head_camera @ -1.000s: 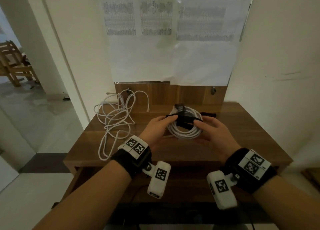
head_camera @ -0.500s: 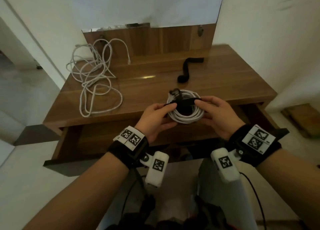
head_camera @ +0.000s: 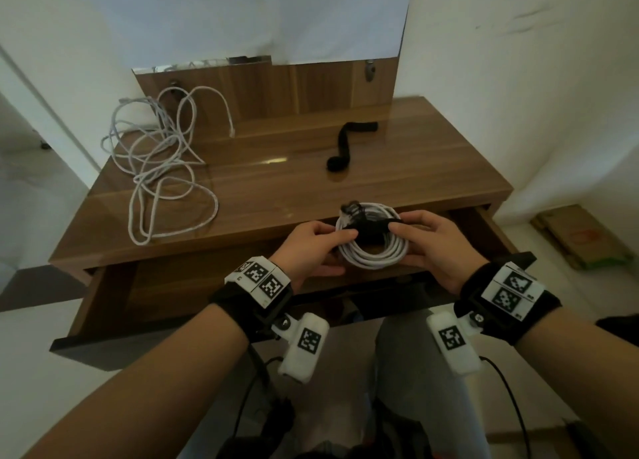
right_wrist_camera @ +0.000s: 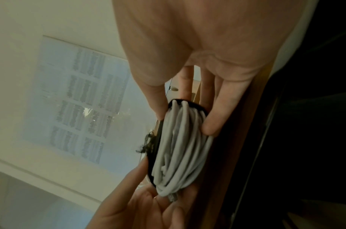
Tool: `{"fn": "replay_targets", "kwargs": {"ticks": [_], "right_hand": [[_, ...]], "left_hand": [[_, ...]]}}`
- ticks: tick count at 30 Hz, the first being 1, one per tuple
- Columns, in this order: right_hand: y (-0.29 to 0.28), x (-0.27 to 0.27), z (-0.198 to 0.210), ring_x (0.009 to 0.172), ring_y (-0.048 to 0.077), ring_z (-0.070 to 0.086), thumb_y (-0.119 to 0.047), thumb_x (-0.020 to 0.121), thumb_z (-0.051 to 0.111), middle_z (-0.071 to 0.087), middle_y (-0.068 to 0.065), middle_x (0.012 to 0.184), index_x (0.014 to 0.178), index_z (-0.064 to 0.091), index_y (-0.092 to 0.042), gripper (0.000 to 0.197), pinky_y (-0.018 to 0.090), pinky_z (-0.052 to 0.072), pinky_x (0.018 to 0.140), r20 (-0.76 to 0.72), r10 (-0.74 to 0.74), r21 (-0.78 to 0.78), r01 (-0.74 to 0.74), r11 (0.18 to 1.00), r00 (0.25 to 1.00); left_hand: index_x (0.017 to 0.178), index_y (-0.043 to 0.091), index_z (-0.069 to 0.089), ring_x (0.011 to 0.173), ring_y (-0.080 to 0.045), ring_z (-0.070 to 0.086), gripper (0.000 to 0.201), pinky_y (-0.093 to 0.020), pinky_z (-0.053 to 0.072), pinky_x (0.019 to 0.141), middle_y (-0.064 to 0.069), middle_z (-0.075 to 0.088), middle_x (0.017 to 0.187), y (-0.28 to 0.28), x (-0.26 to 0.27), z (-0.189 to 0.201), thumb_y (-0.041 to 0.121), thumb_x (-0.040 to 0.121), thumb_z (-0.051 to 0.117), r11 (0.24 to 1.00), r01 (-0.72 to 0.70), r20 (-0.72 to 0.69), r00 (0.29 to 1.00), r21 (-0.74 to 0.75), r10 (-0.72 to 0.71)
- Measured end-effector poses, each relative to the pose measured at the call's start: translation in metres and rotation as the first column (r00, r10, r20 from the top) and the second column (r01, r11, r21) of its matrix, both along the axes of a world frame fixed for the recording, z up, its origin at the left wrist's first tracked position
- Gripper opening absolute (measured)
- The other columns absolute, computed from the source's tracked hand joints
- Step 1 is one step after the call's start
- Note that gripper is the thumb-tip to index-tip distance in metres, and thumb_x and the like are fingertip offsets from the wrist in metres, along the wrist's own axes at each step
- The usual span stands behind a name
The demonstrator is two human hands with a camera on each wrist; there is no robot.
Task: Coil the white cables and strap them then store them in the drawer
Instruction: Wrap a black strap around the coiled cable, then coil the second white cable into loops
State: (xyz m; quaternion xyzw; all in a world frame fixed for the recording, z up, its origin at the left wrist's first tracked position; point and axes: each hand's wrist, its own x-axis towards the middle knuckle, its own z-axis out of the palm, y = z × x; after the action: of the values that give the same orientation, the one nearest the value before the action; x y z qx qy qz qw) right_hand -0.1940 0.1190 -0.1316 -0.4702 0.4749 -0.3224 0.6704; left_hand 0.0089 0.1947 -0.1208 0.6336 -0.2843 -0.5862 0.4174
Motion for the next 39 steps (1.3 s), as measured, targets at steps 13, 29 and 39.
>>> {"fn": "replay_targets", "kwargs": {"ticks": [13,29,39], "right_hand": [[-0.058,-0.034,0.027,0.092,0.018,0.074,-0.03,0.09,0.073,0.075,0.004,0.103,0.117,0.068,-0.013,0.032,0.032,0.061,0.073,-0.048,-0.21,-0.102,0.205,0.973,0.976],[-0.097,-0.033,0.022,0.08,0.014,0.064,-0.028,0.084,0.079,0.067,0.002,0.098,0.113,0.067,-0.019,0.032,0.024,0.05,0.059,-0.158,-0.475,-0.401,0.383,0.832,0.865],[-0.065,0.085,0.066,0.058,0.004,0.061,-0.028,0.09,0.073,0.065,-0.004,0.088,0.105,0.064,-0.026,0.017,0.021,0.048,0.048,-0.095,-0.114,-0.539,0.045,0.841,0.989]], "left_hand": [[0.113,-0.004,0.066,0.098,-0.025,0.072,0.025,-0.04,0.061,0.082,-0.018,0.073,0.109,-0.093,-0.039,0.043,0.01,0.093,0.066,0.987,0.068,-0.013,0.997,-0.143,-0.071],[0.127,0.015,0.059,0.087,-0.02,0.073,0.029,-0.031,0.062,0.069,-0.002,0.065,0.108,-0.122,-0.024,0.031,0.016,0.098,0.06,0.96,-0.076,0.198,0.971,-0.27,0.133],[0.104,0.018,0.066,0.076,-0.014,0.071,0.011,-0.025,0.053,0.056,-0.001,0.07,0.097,-0.039,0.098,0.056,0.023,0.097,0.06,0.765,-0.524,-0.012,0.828,-0.375,0.561]]}}
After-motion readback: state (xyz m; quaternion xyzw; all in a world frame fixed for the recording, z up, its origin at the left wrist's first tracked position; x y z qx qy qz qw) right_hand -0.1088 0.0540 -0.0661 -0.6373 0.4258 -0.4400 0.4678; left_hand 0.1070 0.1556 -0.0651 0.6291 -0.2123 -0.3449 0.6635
